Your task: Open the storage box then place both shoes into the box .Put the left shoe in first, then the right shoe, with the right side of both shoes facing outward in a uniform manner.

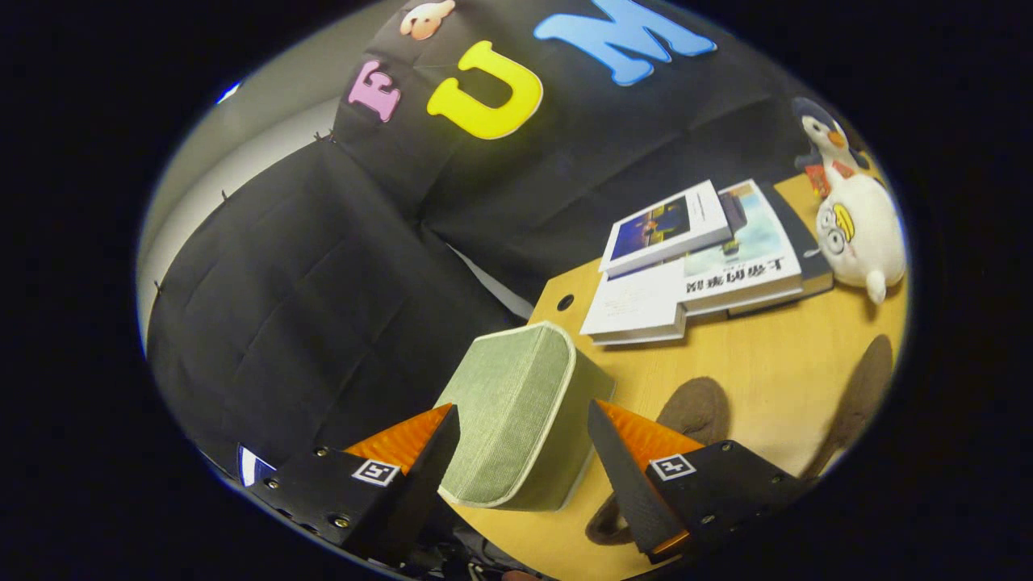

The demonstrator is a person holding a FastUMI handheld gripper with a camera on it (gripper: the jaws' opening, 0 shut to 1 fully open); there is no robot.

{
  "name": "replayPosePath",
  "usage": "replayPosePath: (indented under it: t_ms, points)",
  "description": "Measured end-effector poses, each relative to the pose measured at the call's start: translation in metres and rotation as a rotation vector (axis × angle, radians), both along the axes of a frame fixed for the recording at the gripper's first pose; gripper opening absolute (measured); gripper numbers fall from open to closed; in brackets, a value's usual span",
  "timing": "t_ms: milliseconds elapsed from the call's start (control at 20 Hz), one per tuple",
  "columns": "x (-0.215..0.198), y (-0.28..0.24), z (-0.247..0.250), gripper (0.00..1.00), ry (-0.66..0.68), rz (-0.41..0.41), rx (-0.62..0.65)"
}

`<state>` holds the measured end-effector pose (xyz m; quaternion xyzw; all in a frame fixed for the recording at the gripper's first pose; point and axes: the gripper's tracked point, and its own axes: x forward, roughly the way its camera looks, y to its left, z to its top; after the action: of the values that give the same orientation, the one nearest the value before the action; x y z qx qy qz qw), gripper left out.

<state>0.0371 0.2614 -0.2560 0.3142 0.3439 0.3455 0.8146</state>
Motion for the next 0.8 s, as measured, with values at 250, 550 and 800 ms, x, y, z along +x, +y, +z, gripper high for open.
replayPosePath:
  t_ms: [250, 550, 800]
  points:
    - [-0.002, 0.035, -0.049, 0.96, 0.209, 0.068, 0.168]
    - [-0.005, 0.060, -0.069, 0.96, 0.290, 0.163, 0.291]
    - [-0.006, 0.073, -0.068, 0.92, 0.348, 0.189, 0.358]
